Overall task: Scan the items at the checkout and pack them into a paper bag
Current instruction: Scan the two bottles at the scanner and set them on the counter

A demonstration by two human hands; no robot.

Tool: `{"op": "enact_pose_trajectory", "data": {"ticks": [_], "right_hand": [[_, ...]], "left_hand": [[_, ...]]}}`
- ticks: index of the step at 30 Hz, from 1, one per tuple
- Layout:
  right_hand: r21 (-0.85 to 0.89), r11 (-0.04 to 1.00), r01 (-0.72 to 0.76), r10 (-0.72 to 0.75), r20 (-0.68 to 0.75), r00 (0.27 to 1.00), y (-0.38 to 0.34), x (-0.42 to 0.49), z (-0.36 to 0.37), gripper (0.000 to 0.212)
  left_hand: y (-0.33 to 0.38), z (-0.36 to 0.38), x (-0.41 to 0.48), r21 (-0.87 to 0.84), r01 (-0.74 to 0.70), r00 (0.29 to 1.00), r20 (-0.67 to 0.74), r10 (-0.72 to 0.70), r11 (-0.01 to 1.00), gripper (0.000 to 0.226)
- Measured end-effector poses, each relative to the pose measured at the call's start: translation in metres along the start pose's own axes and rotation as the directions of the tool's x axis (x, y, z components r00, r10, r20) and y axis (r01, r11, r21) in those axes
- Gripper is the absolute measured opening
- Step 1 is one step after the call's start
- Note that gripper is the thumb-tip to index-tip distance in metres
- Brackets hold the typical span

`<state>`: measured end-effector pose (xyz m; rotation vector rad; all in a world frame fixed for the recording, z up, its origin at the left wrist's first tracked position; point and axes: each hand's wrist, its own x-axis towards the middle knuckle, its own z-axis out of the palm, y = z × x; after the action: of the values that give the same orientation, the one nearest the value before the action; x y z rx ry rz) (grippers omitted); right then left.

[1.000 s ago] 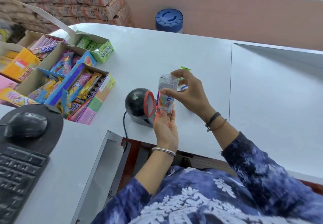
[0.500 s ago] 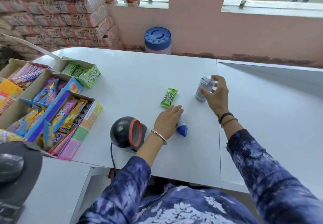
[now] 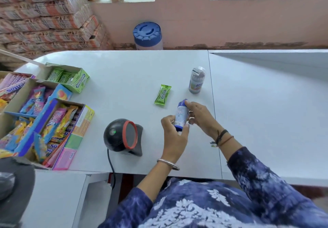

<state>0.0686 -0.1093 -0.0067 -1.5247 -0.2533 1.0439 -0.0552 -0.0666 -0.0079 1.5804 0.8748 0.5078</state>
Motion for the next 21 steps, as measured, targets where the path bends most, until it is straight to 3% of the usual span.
{"op": "enact_pose_trajectory", "data": {"ticks": [4, 8, 11, 14, 17, 19, 21], "right_hand": [[0.212, 0.974, 0.077, -0.100, 0.103, 0.990, -0.014, -0.009, -0.008, 0.029], [0.294, 0.943, 0.155, -0.211, 0.169, 0.963, -0.024, -0.022, -0.012, 0.034], [0.274, 0.943, 0.191, -0.249, 0.195, 0.949, -0.026, -0.027, -0.009, 0.053], [0.210, 0.951, 0.228, -0.266, 0.173, 0.948, -0.022, -0.030, 0.001, 0.043], [-0.033, 0.952, 0.303, -0.297, 0.135, 0.945, -0.025, -0.031, 0.031, 0.025], [-0.166, 0.922, 0.350, -0.333, 0.121, 0.935, -0.029, -0.033, 0.054, 0.021], [-0.253, 0.885, 0.390, -0.363, 0.150, 0.920, -0.033, -0.039, 0.075, 0.024]], "left_hand": [[0.015, 0.004, -0.015, -0.039, -0.180, 0.984, 0.006, 0.180, 0.983, 0.051], [0.027, 0.007, -0.025, -0.119, -0.248, 0.969, -0.039, 0.245, 0.961, 0.053], [0.028, 0.006, -0.031, -0.139, -0.225, 0.974, -0.037, 0.222, 0.964, 0.054], [0.026, -0.003, -0.033, -0.321, -0.048, 0.998, -0.051, 0.034, 0.946, 0.046], [0.017, -0.023, -0.032, -0.662, 0.138, 0.965, -0.076, -0.250, 0.736, 0.038], [0.010, -0.034, -0.031, -0.809, 0.120, 0.946, -0.083, -0.313, 0.575, 0.039], [0.006, -0.043, -0.033, -0.872, 0.069, 0.940, -0.106, -0.325, 0.484, 0.039]]}}
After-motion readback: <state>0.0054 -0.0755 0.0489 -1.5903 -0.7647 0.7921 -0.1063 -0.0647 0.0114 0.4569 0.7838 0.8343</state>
